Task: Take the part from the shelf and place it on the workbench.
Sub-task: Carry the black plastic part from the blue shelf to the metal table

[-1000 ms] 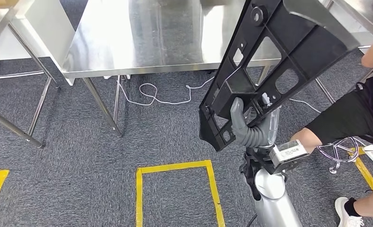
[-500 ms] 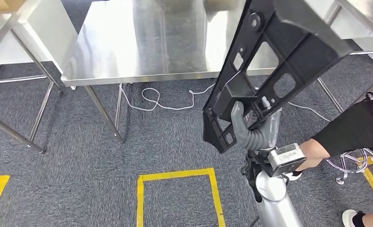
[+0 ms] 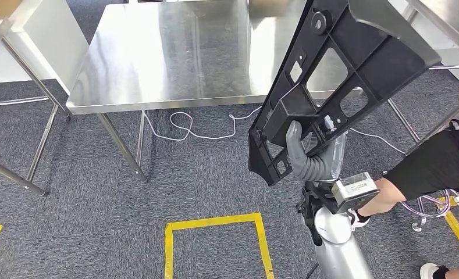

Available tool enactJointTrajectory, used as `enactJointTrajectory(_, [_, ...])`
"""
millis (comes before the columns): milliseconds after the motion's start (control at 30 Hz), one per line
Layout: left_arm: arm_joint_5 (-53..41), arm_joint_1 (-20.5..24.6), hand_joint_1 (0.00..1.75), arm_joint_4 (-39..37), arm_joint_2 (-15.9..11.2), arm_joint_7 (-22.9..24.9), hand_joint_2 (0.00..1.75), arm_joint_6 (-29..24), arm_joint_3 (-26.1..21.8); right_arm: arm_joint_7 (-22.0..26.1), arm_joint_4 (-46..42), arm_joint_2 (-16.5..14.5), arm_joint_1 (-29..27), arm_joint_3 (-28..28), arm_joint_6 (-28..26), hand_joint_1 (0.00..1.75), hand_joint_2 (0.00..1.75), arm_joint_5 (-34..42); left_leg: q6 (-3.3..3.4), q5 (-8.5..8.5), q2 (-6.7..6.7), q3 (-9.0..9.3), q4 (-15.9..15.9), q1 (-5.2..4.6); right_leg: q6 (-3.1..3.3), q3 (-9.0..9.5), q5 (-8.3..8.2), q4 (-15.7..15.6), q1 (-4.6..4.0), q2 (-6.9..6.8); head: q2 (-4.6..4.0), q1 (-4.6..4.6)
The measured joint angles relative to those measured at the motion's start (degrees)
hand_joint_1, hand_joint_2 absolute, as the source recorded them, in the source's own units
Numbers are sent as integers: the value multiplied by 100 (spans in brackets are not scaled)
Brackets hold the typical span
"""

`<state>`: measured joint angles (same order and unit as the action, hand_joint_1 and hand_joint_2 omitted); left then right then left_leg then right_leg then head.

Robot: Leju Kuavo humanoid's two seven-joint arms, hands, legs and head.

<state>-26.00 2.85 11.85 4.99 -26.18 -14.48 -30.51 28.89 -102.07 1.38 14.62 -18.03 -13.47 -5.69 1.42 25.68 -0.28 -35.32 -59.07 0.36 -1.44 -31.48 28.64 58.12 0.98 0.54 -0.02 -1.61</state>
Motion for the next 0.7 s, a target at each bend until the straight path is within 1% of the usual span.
enactJointTrajectory(67, [5, -1, 0, 1, 3, 3, 175, -9, -5, -1, 28, -2, 42, -5, 2, 175, 175, 7, 68, -15, -1, 101, 101, 8, -45, -29, 61, 88, -6, -21, 0, 6])
enactJointTrajectory(100, [7, 0, 0, 2, 4, 4, 175, -13, -6, -1, 41, -2, 69, -9, 3, 175, 175, 9, 107, -18, 1, 161, 153, 19, -46, -139, 146, 302, -11, -30, 0, 11])
enactJointTrajectory(133, [8, 2, 0, 2, 6, 5, 175, -15, -7, 0, 56, -1, 87, -13, 3, 175, 175, 12, 140, -6, 5, 198, 177, 20, -33, -329, 257, 639, -4, -36, 0, 17])
enactJointTrajectory(167, [10, 5, 0, 2, 4, 5, 175, -16, -7, 1, 73, 1, 99, -16, 3, 175, 175, 15, 168, 15, 5, 220, 183, 18, -22, -565, 369, 1027, -5, -36, 0, 20])
enactJointTrajectory(200, [11, 7, 0, 2, 3, 7, 175, -16, -8, -1, 94, 5, 103, -19, 4, 175, 175, 22, 183, 40, -1, 241, 182, 16, -24, -804, 447, 1381, -5, -36, 0, 22])
enactJointTrajectory(233, [12, 6, 0, 1, 4, 10, 175, -16, -9, -4, 116, 9, 104, -22, 4, 175, 175, 33, 185, 67, -9, 266, 181, 14, -49, -957, 441, 1559, -4, -36, 0, 23])
enactJointTrajectory(267, [12, 2, 0, 1, 5, 16, 175, -16, -12, -11, 138, 13, 115, -26, 4, 175, 175, 47, 177, 96, -19, 298, 179, 14, -92, -998, 342, 1520, -3, -37, 0, 25])
enactJointTrajectory(300, [13, -1, 0, 0, 9, 26, 175, -17, -18, -23, 159, 15, 142, -32, 6, 175, 175, 68, 163, 132, -29, 343, 176, 14, -147, -929, 157, 1266, 2, -38, 0, 30])
enactJointTrajectory(333, [14, -3, 0, -1, 13, 36, 175, -17, -25, -36, 178, 15, 184, -42, 7, 175, 175, 89, 142, 174, -37, 388, 173, 14, -199, -789, -67, 879, 11, -44, 0, 33])
enactJointTrajectory(367, [16, -1, 0, -1, 16, 45, 175, -21, -36, -48, 203, 15, 238, -52, 8, 175, 175, 107, 112, 219, -42, 423, 160, 0, -222, -635, -251, 510, 15, -50, 0, 38])
enactJointTrajectory(400, [19, 6, 0, -1, 19, 54, 175, -27, -46, -62, 228, 12, 293, -65, 10, 175, 175, 123, 82, 261, -47, 445, 146, -16, -206, -515, -377, 227, 23, -52, 0, 42])
enactJointTrajectory(433, [20, 12, 0, -1, 19, 58, 175, -34, -56, -77, 252, 10, 337, -74, 12, 175, 175, 133, 54, 292, -51, 451, 136, -28, -164, -451, -425, 83, 22, -54, 0, 39])
enactJointTrajectory(500, [24, 21, 0, -1, 19, 67, 175, -46, -84, -103, 298, 7, 394, -87, 14, 175, 175, 149, 10, 332, -55, 456, 131, -28, -58, -426, -407, 40, 12, -46, 0, 35])
enactJointTrajectory(567, [32, 22, 0, 1, 16, 74, 175, -49, -110, -112, 336, 6, 459, -104, 14, 175, 175, 158, -49, 409, -45, 442, 51, -1, 14, -392, -373, 31, 29, -39, 0, 25])
enactJointTrajectory(600, [37, 26, 0, 1, 17, 75, 175, -48, -118, -113, 352, 5, 499, -118, 15, 175, 175, 160, -83, 491, -34, 370, -116, 11, 55, -362, -351, 26, 44, -37, 1, 15])
enactJointTrajectory(633, [45, 30, 0, 2, 18, 75, 175, -46, -124, -113, 368, 4, 533, -134, 15, 175, 175, 163, -116, 610, -21, 222, -404, 22, 92, -330, -324, 23, 50, -37, 1, 7])
enactJointTrajectory(700, [58, 28, 0, 2, 20, 73, 175, -39, -134, -117, 405, 4, 563, -171, 17, 175, 175, 170, -159, 860, 1, -246, -1177, 35, 159, -272, -267, 23, 35, -40, 1, -1])
